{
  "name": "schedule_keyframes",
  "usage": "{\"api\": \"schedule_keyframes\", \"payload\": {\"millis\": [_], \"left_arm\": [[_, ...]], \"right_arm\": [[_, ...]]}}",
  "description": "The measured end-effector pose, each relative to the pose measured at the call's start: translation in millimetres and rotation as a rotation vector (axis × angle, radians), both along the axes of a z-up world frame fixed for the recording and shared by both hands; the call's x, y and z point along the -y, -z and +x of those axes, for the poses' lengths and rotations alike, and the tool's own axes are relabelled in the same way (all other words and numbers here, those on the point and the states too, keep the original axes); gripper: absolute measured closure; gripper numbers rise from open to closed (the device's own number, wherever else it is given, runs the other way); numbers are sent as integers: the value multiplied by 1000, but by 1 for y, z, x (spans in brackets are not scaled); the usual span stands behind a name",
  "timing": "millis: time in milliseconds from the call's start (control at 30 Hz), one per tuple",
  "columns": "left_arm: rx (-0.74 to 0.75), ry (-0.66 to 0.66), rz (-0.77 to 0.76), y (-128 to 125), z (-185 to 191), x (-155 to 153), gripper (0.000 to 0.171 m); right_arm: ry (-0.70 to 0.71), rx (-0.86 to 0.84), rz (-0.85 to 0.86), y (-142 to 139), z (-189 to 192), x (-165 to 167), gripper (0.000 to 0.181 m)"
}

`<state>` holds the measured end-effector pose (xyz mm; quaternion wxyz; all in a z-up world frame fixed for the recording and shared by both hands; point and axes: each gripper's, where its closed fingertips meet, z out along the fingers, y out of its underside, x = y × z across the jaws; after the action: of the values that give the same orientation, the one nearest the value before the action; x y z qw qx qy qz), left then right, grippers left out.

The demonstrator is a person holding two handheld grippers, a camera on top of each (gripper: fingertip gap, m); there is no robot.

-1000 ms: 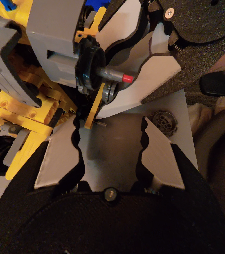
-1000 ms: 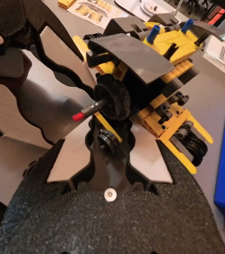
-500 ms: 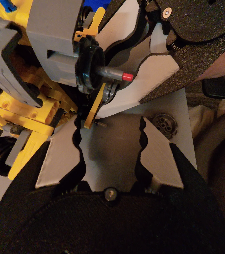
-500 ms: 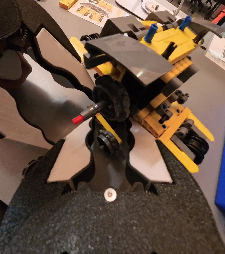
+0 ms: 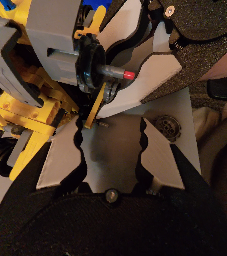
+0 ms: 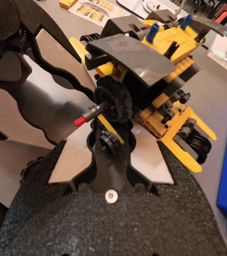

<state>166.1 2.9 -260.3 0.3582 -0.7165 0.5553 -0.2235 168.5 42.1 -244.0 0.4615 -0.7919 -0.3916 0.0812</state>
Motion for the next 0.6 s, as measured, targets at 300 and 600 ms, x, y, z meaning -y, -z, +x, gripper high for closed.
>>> {"api": "schedule_keyframes", "payload": {"millis": [300,600], "left_arm": [[14,22,-75,1,2,8,70],[56,-42,-59,-8,-15,13,75]], "right_arm": [[36,89,5,8,11,6,131],[17,-65,39,-17,26,37,131]]}}
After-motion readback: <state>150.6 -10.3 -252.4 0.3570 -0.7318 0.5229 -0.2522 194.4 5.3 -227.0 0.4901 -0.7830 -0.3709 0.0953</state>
